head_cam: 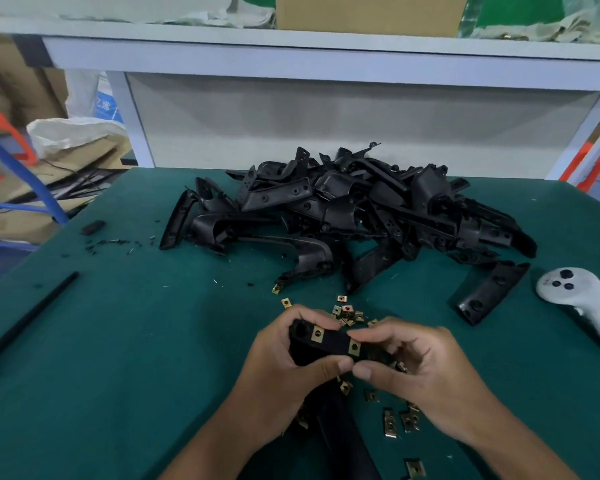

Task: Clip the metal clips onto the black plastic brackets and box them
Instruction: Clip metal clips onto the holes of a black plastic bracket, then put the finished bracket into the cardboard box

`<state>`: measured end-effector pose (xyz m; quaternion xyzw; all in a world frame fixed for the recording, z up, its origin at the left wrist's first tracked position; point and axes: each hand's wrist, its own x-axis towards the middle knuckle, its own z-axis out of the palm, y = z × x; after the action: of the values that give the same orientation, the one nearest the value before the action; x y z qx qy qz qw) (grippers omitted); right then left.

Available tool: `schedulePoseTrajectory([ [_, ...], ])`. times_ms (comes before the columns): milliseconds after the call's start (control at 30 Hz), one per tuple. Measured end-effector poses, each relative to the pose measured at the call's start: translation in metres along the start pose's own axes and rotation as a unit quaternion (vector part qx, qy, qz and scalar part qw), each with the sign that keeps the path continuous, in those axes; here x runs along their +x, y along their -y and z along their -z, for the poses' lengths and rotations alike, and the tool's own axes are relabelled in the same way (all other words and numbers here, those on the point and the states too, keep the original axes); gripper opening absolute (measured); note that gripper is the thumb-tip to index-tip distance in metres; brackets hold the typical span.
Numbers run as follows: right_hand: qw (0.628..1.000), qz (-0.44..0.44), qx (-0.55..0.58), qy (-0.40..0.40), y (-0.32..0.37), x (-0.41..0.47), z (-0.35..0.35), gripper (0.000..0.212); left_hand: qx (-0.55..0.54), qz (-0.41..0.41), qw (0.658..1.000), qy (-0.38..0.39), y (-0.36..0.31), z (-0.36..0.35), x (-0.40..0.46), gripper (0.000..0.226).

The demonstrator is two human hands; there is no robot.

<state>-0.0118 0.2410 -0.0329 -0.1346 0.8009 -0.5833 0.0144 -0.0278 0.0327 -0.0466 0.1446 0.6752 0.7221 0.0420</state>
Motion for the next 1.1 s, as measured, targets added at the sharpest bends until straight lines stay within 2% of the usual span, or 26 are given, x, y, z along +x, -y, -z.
schedulePoseTrajectory([
  [200,1.0,-0.018,0.01,-0.02,-0.006,0.0,-0.002,0.049,0.005,0.027,0.999,0.018,-0.001,0.0,-0.001,0.025],
  [333,0.997,-0.012,0.011,-0.078,-0.008,0.002,-0.005,0.049,-0.017,0.036,0.999,0.004,-0.002,0.002,0.0,0.018],
  [467,0.994,-0.002,-0.011,-0.111,-0.004,0.003,-0.001,0.036,-0.03,0.037,0.999,-0.016,-0.002,0.002,0.002,0.022],
  [567,0.991,0.002,-0.039,-0.124,0.005,0.003,0.006,0.022,-0.063,0.037,0.995,-0.069,-0.006,0.001,0.003,0.028],
  [667,0.988,0.01,-0.109,-0.109,0.024,-0.005,0.02,0.022,-0.069,0.033,0.993,-0.086,-0.016,-0.01,-0.002,0.018],
  [733,0.982,0.012,-0.168,-0.088,0.041,-0.02,0.035,0.025,-0.049,0.032,0.995,-0.086,-0.024,-0.021,-0.01,0.025],
  [800,0.972,0.014,-0.214,-0.096,0.054,-0.048,0.056,0.023,-0.008,0.051,0.998,-0.044,-0.036,-0.04,-0.018,0.03],
  [867,0.96,0.0,-0.252,-0.126,0.065,-0.092,0.081,0.024,0.042,0.053,0.997,0.04,-0.046,-0.071,-0.031,0.037],
  [933,0.954,-0.036,-0.24,-0.178,0.074,-0.147,0.102,0.033,0.108,0.003,0.988,0.111,-0.052,-0.111,-0.045,0.04],
  [1033,0.934,-0.091,-0.185,-0.291,0.075,-0.236,0.122,0.058,0.156,-0.08,0.948,0.265,-0.049,-0.176,-0.071,0.051],
  [1067,0.918,-0.109,-0.19,-0.332,0.072,-0.265,0.126,0.064,0.189,-0.109,0.925,0.311,-0.044,-0.2,-0.083,0.048],
  [1100,0.899,-0.132,-0.197,-0.368,0.065,-0.293,0.129,0.068,0.246,-0.164,0.898,0.325,-0.035,-0.223,-0.089,0.038],
])
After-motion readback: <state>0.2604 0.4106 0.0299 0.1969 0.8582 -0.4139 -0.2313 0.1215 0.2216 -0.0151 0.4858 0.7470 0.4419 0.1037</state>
